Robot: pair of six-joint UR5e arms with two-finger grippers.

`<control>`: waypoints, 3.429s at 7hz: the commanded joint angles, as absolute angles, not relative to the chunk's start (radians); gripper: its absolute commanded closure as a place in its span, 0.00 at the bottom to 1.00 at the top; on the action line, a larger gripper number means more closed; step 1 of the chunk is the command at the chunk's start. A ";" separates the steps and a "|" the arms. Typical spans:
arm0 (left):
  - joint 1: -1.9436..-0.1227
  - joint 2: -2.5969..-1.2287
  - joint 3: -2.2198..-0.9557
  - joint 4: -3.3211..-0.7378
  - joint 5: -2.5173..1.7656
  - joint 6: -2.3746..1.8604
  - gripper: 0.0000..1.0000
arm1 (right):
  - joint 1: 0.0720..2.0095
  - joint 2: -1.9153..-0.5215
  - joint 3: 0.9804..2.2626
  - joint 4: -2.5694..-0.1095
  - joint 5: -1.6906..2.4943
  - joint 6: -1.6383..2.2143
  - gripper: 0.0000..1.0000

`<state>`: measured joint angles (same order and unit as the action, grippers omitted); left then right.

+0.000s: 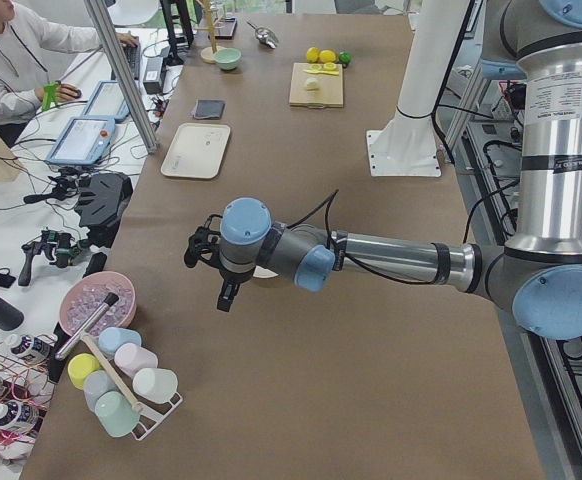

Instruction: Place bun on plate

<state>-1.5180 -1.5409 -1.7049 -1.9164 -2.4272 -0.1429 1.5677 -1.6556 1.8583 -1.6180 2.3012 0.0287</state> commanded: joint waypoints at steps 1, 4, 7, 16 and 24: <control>-1.519 -1.578 -1.680 -1.980 -2.377 -0.144 0.02 | 1.591 -1.646 1.861 -1.597 2.298 0.034 0.00; -1.517 -1.601 -1.669 -2.003 -2.344 -0.141 0.02 | 1.601 -1.679 1.839 -1.432 2.298 0.034 0.00; -1.283 -1.621 -1.631 -2.153 -2.288 -0.356 0.02 | 1.492 -1.657 1.845 -1.370 2.298 0.281 0.00; -0.997 -1.624 -1.336 -2.673 -2.253 -0.787 0.29 | 1.411 -1.664 1.858 -1.315 2.309 0.327 0.00; -0.951 -1.883 -1.365 -2.691 -2.304 -1.264 1.00 | 1.411 -1.669 1.859 -1.308 2.310 0.333 0.00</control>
<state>-0.9807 -1.7790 -1.3642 -2.6988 -2.3141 -1.1119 1.4113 -1.6685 1.8578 -1.3085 2.3089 0.3303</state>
